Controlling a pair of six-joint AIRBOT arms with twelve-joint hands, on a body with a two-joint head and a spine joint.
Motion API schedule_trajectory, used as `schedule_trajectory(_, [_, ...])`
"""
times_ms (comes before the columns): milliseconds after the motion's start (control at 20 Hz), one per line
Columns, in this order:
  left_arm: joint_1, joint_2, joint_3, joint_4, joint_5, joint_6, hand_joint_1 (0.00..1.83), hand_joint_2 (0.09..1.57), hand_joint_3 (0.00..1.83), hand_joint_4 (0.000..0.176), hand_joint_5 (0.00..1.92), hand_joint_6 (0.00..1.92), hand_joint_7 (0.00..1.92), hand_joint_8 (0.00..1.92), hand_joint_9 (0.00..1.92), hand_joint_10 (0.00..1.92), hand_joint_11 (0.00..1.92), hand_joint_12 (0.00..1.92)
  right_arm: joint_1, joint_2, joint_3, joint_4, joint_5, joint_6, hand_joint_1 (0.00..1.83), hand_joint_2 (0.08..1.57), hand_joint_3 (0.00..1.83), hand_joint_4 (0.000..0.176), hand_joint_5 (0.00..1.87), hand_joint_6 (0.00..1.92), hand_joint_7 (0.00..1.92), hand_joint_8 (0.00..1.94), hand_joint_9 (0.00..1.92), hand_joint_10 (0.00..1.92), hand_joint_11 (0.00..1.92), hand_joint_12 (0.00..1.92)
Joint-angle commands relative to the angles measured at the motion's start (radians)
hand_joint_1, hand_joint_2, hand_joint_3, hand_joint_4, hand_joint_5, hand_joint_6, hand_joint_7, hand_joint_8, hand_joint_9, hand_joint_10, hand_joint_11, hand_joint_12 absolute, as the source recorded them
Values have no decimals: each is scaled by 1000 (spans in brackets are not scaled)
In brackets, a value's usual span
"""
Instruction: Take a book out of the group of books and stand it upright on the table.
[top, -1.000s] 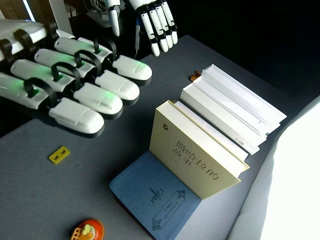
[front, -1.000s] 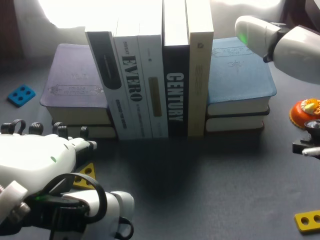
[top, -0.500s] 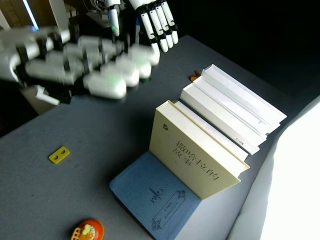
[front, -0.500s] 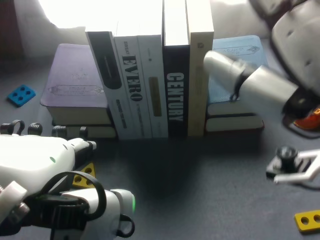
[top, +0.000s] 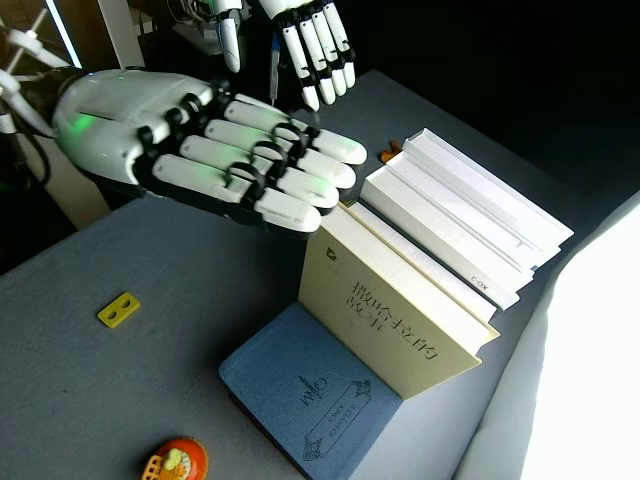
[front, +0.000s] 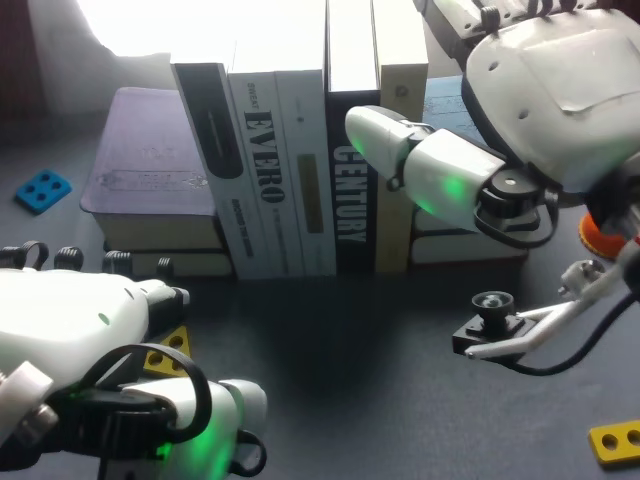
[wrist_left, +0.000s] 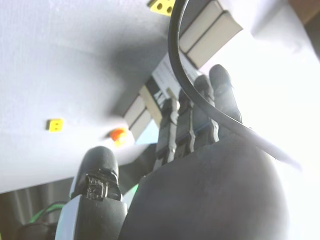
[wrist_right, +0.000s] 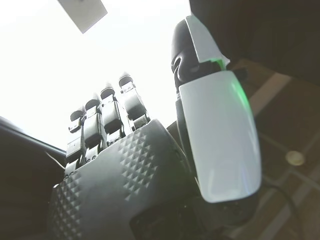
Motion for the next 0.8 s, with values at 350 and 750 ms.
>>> schedule_trajectory(350, [-7, 2, 0, 77, 11, 0, 0, 1294, 0, 45, 90, 1, 86, 3, 81, 2, 0, 305, 56, -44, 50, -53, 36, -5, 0, 1227, 0, 8, 180, 69, 0, 0, 0, 0, 0, 0])
schedule_trajectory(750, [-5, 2, -1, 71, 11, -7, 0, 1297, 1, 50, 113, 1, 84, 0, 66, 1, 0, 272, 49, -70, 74, -53, 15, -7, 0, 1253, 10, 0, 386, 158, 80, 30, 0, 0, 0, 0])
